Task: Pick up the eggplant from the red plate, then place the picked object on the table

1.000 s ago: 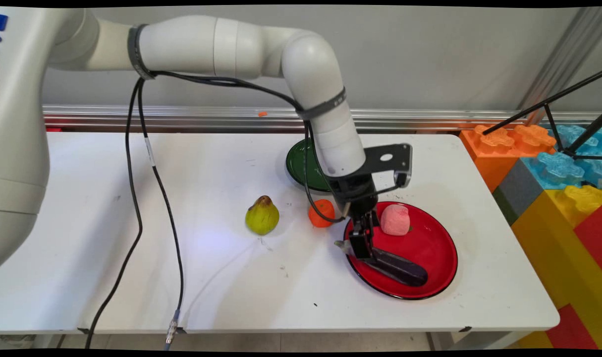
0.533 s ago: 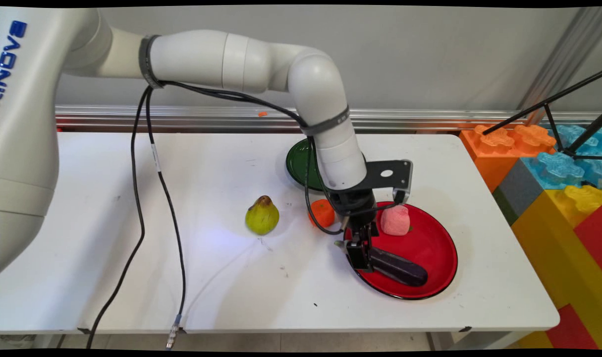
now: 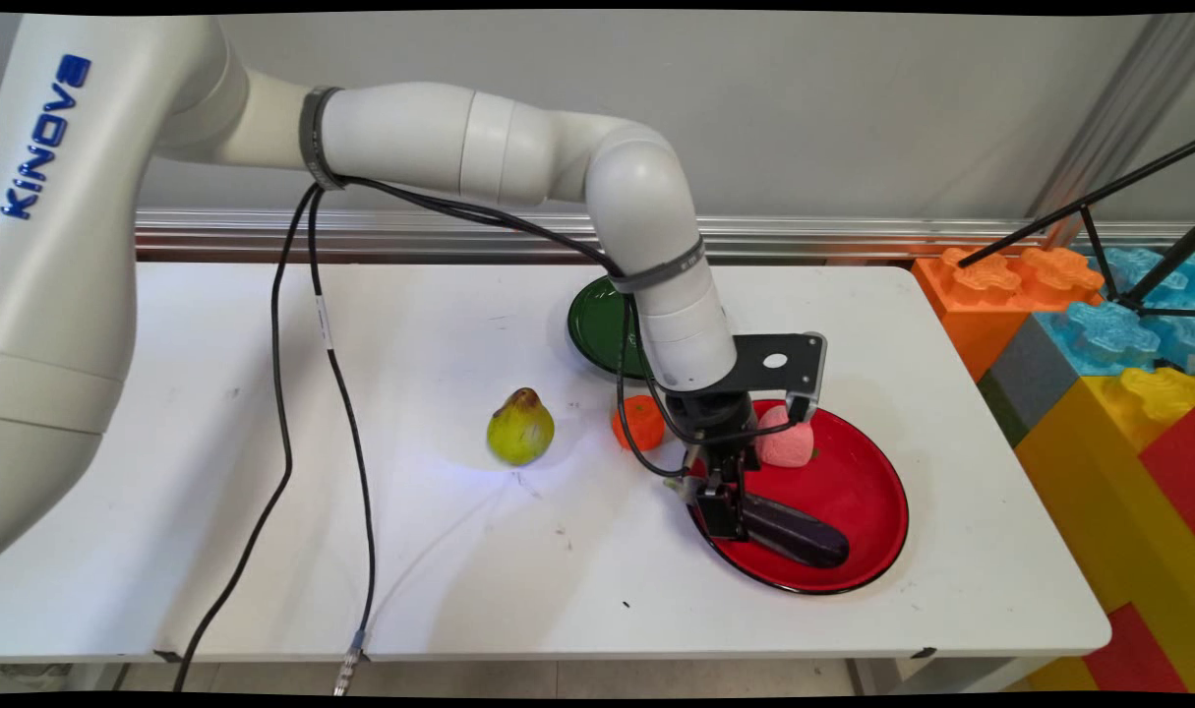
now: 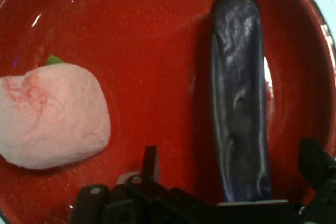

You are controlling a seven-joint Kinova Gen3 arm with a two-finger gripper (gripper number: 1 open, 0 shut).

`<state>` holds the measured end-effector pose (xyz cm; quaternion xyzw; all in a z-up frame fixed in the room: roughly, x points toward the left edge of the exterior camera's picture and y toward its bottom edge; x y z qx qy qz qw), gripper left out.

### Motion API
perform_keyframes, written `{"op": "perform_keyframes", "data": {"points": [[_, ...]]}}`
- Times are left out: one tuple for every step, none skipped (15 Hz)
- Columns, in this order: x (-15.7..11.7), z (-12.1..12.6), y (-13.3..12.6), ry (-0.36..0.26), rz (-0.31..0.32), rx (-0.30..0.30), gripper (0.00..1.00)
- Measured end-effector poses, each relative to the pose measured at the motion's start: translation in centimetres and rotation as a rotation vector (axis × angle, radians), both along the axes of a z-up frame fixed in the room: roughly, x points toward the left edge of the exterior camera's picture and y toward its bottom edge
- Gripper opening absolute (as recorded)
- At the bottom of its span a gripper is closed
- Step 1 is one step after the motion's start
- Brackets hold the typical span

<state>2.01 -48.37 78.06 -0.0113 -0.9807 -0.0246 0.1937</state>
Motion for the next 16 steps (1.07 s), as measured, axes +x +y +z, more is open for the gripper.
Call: {"op": "perform_keyframes", "data": {"points": [[-0.1, -0.2, 0.0, 0.001, -0.001, -0.006, 1.0], [-0.3, -0.4, -0.1, 0.002, -0.002, -0.009, 1.0], [-0.4, -0.6, -0.1, 0.003, -0.004, -0.014, 1.0], [-0.4, -0.6, -0.1, 0.004, -0.006, -0.014, 0.0], [-0.5, -0.7, 0.0, 0.006, -0.01, -0.015, 0.0], [-0.6, -0.8, 0.0, 0.006, -0.014, -0.015, 0.0], [-0.6, -0.8, 0.2, 0.006, -0.018, -0.012, 0.0], [-0.7, -0.8, 0.3, 0.005, -0.021, -0.009, 0.0], [-0.7, -0.8, 0.3, 0.005, -0.023, -0.009, 0.0], [-0.7, -0.8, 0.4, 0.005, -0.024, -0.01, 0.0], [-0.7, -0.6, 0.3, 0.007, -0.023, -0.015, 0.0], [-0.8, -0.3, 0.2, 0.011, -0.019, -0.021, 0.0], [-0.8, 0.1, 0.1, 0.016, -0.014, -0.027, 0.0], [-0.9, 0.4, 0.0, 0.019, -0.011, -0.032, 0.0], [-1.0, 0.9, -0.1, 0.026, -0.005, -0.038, 0.0], [-1.0, 1.3, -0.1, 0.03, -0.002, -0.042, 0.0]]}}
